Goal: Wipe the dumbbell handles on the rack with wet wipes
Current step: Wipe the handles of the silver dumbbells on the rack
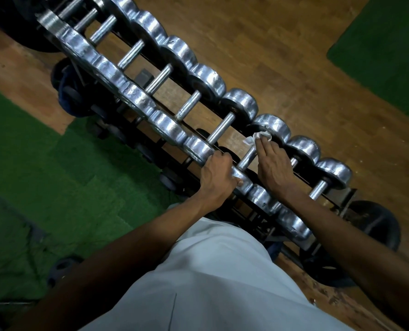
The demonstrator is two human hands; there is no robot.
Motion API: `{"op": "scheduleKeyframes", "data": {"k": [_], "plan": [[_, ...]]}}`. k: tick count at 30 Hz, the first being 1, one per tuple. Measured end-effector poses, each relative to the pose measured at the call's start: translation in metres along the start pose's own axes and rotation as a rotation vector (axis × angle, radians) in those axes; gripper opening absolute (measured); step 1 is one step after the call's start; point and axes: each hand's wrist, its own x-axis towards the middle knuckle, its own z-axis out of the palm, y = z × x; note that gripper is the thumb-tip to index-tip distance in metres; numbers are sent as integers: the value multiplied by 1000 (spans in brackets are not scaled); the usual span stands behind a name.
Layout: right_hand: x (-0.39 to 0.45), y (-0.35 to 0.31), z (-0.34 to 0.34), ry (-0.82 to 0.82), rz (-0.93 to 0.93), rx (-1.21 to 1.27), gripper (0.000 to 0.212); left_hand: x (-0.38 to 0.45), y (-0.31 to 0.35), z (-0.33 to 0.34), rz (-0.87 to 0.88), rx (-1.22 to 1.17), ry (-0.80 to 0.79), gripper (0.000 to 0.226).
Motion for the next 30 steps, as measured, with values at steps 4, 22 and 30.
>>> {"op": "scheduleKeyframes", "data": {"k": [4, 22, 30], "plan": [[-4, -20, 6, 102, 237, 390, 77, 0, 0, 0, 0, -16, -27, 51], [44, -43, -14, 134, 1296, 1646, 39, -1, -1, 2, 17, -15, -8, 50], [41, -11, -10, -31, 1270, 2389, 73, -4, -1, -1, 26, -8, -7, 45]]}}
